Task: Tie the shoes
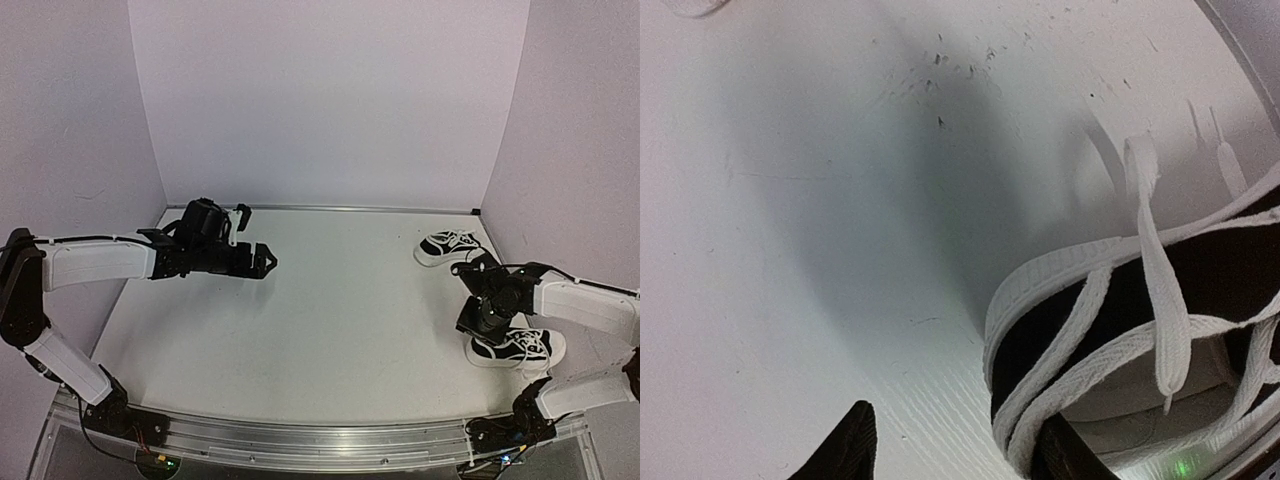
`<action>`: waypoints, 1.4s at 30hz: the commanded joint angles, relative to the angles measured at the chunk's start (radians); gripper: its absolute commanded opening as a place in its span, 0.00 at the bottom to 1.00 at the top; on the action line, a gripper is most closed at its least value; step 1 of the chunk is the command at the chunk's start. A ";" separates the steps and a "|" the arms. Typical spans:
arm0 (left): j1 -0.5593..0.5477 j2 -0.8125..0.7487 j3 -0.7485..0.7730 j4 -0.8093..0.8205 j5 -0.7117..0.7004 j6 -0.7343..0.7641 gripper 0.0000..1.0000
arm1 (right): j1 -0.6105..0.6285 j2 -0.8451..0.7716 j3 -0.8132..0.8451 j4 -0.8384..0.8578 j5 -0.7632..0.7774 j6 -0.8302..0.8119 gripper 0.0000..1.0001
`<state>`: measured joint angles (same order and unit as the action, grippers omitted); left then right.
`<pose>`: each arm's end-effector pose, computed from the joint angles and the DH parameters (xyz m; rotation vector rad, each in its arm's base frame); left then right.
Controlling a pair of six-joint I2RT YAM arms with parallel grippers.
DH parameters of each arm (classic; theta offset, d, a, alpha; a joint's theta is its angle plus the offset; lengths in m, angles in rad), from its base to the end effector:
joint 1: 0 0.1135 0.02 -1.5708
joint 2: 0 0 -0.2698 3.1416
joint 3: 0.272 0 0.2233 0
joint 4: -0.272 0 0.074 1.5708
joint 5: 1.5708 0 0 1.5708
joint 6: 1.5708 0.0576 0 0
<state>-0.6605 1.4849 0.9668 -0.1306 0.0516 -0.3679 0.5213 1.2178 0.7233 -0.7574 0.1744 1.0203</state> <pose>0.2495 -0.1976 0.2484 0.3630 2.2619 -0.6111 0.1658 0.0837 0.1933 0.7268 2.6934 0.1376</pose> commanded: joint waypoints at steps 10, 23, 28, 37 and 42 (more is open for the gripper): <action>-0.002 -0.081 -0.009 0.006 -0.042 0.007 1.00 | 0.002 0.084 0.202 -0.110 0.067 -0.022 0.00; 0.026 -0.058 0.039 -0.072 -0.098 -0.020 1.00 | 0.030 0.460 0.706 0.132 -0.104 -0.565 0.00; 0.058 -0.099 0.048 -0.139 -0.116 -0.030 1.00 | 0.181 0.735 1.039 0.125 -0.166 -0.756 0.00; 0.112 -0.191 0.023 -0.195 -0.088 -0.036 0.99 | 0.487 0.927 1.247 0.027 -0.158 -0.953 0.00; 0.116 -0.168 0.004 -0.177 0.029 -0.027 0.97 | 0.533 0.854 1.110 0.052 -0.188 -0.940 0.12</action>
<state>-0.5474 1.3129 0.9627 -0.3092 -0.0155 -0.3939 1.0747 2.1620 1.9079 -0.6977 -0.0103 0.1051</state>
